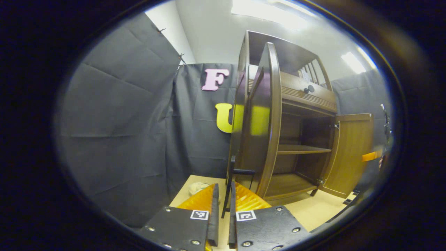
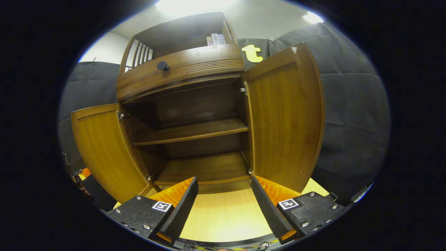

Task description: Open the right door of the double-door shoe cabinet with the right hand, and open the left door with the left hand.

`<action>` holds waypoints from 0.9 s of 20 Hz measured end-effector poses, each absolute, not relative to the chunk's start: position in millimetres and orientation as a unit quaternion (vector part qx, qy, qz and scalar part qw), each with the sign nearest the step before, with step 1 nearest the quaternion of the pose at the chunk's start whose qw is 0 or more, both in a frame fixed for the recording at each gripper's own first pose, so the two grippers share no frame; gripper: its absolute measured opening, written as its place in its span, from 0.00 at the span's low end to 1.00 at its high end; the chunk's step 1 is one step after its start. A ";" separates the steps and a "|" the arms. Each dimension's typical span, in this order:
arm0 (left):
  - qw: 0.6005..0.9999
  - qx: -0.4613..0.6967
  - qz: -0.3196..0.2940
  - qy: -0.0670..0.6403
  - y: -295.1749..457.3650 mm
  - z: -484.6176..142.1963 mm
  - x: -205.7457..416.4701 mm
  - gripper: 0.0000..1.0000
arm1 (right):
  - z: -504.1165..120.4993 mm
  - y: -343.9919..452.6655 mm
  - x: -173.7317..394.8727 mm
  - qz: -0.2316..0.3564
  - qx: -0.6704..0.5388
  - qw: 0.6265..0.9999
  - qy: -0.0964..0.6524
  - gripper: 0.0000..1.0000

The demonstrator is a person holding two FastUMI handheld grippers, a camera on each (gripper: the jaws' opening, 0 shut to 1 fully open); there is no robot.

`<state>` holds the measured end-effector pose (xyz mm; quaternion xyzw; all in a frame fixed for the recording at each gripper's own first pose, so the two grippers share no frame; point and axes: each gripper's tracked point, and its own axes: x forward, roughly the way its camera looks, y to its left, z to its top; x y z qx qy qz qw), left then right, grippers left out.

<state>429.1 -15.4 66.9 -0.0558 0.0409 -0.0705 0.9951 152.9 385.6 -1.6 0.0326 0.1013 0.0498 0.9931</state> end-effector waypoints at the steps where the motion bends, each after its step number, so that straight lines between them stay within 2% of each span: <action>1: 0.995 -0.053 -0.076 0.043 -23.1 67.8 429.1 0.13 | 0.8 390.6 154.2 0.056 0.026 0.993 0.102 0.91; 4: 0.996 -0.023 -0.069 0.056 -32.0 61.5 434.9 0.12 | 8.0 404.2 157.4 0.080 0.013 0.992 0.098 0.91; 5: 0.996 -0.019 -0.064 0.058 -26.6 60.7 432.6 0.15 | 8.9 408.7 159.1 0.087 0.011 0.991 0.096 0.95; 6: 0.997 -0.019 -0.055 0.057 -22.6 63.3 432.3 0.12 | 8.4 412.2 160.7 0.096 0.008 0.991 0.097 0.91; 8: 0.997 -0.024 -0.042 0.058 -18.7 66.1 429.3 0.14 | 5.1 415.9 162.2 0.112 0.002 0.989 0.100 0.91; 10: 0.998 -0.023 -0.016 0.057 -16.7 71.6 428.7 0.14 | 4.6 414.2 162.2 0.126 0.003 0.987 0.100 0.95; 13: 0.999 -0.011 0.031 0.037 -17.6 103.6 419.4 0.12 | 8.7 395.3 162.0 0.131 0.002 0.988 0.086 0.95; 14: 0.998 -0.006 0.050 0.031 -22.4 117.4 414.0 0.12 | 12.6 386.4 160.2 0.131 -0.005 0.988 0.079 0.91; 16: 0.998 0.007 0.067 0.018 -42.2 153.1 406.4 0.12 | 27.0 364.9 156.8 0.123 -0.024 0.991 0.055 0.91; 17: 0.996 0.018 0.082 0.005 -51.5 172.6 400.4 0.12 | 33.3 358.2 154.5 0.123 -0.032 0.991 0.041 0.95; 18: 0.996 0.024 0.086 -0.008 -73.4 191.8 394.7 0.22 | 41.5 352.0 151.4 0.125 -0.040 0.991 0.026 0.91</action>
